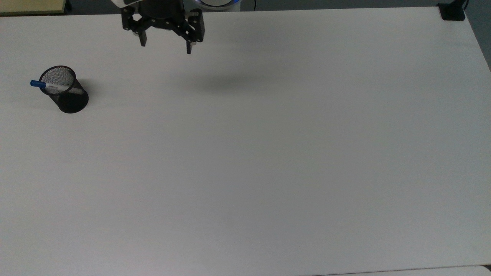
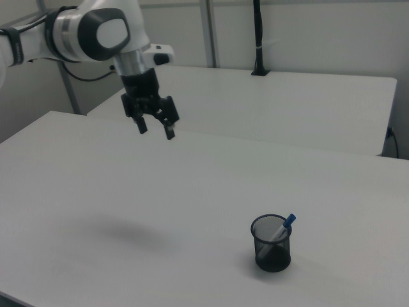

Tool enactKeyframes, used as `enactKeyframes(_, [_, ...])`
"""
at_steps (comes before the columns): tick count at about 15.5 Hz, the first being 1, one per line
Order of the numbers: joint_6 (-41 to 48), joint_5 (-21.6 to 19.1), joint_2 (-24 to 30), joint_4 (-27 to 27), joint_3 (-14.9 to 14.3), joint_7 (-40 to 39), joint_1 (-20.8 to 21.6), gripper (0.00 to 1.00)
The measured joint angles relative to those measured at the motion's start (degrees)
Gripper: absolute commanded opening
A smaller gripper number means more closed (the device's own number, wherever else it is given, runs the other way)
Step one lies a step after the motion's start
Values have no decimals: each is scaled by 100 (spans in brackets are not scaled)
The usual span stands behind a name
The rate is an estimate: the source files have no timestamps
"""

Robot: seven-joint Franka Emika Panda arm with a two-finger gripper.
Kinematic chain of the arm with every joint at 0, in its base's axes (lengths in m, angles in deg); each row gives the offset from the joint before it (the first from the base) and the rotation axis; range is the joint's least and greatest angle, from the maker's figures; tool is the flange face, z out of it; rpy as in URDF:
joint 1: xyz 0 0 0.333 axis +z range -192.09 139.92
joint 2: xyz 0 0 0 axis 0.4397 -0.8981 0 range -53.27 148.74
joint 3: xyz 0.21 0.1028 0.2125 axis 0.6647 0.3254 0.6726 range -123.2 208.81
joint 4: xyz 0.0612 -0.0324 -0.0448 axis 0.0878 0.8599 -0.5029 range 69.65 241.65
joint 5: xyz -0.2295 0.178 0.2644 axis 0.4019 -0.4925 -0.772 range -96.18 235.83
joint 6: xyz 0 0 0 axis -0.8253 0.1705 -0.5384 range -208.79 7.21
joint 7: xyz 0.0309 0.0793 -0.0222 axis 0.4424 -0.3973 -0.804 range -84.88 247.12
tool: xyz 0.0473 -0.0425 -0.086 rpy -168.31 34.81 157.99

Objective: Remove the marker
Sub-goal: 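Move the gripper toward the black mesh pen cup and above the marker, then lower the gripper onto the blue-capped marker and close on it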

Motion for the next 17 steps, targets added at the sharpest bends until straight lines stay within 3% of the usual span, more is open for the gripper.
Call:
enactKeyframes(5, [-513,0,-134,49,-32,-461,-888,100])
enactKeyframes(11, [-1602,5,-743,124,-102,-824,-1955,96])
enactKeyframes(17, [-1984,4,-1028,316,-117,-1351,-2537,85])
